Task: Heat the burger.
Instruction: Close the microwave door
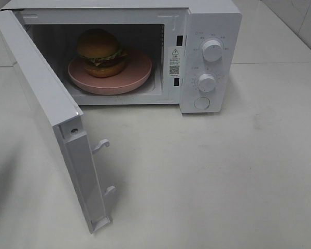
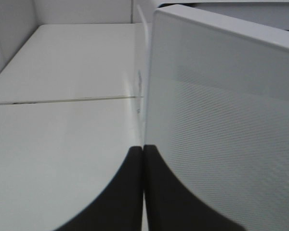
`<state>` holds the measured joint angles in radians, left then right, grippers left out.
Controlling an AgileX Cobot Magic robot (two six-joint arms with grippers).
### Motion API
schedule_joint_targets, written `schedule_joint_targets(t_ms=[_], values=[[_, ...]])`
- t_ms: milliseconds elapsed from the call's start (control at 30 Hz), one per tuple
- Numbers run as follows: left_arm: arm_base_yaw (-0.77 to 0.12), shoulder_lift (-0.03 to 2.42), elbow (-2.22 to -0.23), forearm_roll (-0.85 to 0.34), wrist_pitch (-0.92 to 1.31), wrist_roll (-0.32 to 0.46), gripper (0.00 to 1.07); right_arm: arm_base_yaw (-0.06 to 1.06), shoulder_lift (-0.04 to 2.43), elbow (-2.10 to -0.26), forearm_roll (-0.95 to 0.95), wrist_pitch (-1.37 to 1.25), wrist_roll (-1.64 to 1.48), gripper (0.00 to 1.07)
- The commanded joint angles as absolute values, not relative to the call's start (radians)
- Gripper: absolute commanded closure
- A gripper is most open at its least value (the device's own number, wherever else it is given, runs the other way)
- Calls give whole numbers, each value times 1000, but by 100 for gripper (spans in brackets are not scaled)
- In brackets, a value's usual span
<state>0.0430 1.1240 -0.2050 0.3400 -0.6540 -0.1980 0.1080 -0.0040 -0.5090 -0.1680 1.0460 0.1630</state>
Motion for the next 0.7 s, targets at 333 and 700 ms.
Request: schedule_joint_targets(t_ms=[333,700], values=[[-159,1375,-243,392,-871,-211,107,101,-31,-509,-167,1040,160,32],[-336,1486,-332,176,-869,-90,107,101,-31,-509,-167,1040,160,32]])
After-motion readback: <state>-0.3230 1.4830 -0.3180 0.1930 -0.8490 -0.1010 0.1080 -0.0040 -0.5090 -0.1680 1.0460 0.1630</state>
